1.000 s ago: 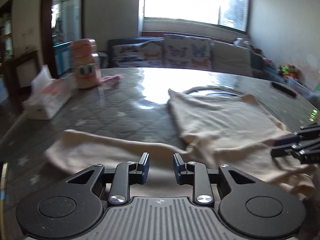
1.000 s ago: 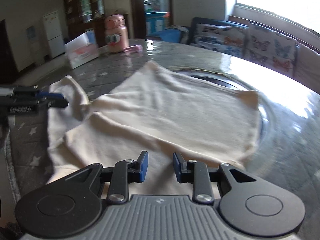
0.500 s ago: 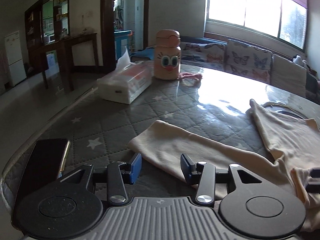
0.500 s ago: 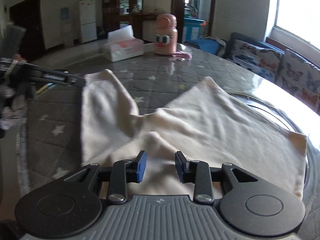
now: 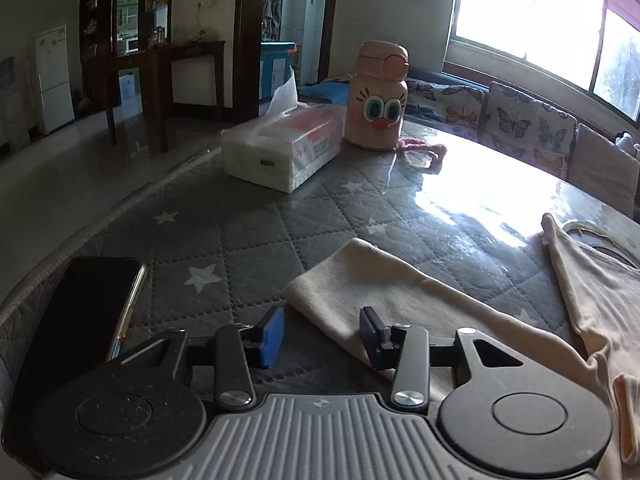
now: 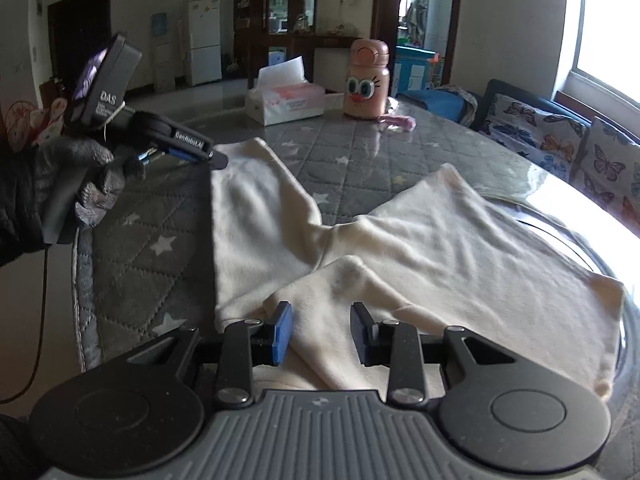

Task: Fold clothes
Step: 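Grasp the other sleeve with the left gripper and fold it across the body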

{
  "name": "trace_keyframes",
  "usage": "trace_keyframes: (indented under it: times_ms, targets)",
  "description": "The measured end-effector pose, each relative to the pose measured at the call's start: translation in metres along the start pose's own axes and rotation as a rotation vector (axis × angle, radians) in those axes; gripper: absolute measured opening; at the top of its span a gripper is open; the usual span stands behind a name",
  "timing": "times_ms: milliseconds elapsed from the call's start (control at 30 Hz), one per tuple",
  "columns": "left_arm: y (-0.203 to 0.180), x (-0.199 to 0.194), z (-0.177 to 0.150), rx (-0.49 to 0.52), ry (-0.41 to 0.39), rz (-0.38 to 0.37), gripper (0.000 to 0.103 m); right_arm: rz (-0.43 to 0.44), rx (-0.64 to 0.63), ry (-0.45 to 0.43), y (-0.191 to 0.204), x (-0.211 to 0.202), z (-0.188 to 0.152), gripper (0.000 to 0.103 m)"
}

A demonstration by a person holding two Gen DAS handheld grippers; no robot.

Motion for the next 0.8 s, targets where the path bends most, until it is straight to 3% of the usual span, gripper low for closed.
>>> trace_keyframes:
  times_ms: [67, 133, 333, 567, 800]
  targets:
    - [0.001, 0.002, 0.002, -0.009, -0.003, -0.011, 0.007, -0.007, 0.024, -0.008, -0.004, -0.007, -0.002, 0.032]
    - [0.001, 0.000, 0.005, -0.019, -0.011, -0.023, 0.004, -0.014, 0.046, -0.015, -0.009, -0.014, -0.003, 0.032]
    - [-0.024, -0.046, 0.021, 0.005, -0.122, -0.135, 0.003, -0.071, 0.119, -0.049, -0.026, -0.040, -0.013, 0.032]
    - [-0.093, -0.114, 0.036, 0.118, -0.234, -0.388, 0.003, -0.143, 0.217, -0.078, -0.051, -0.067, -0.031, 0.032]
    - [-0.174, -0.157, 0.024, 0.251, -0.265, -0.622, 0.003, -0.212, 0.305, -0.117, -0.072, -0.097, -0.056, 0.032]
Point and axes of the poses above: each gripper's, at about its wrist camera, not at the fingertips, and x roughly the way its jaws point, y to its left, z to its top, the point moved 2 cm from there along x, roughly the way its jaws point, and after that the axes turned 4 degrees about z, right-handed, at the moved point
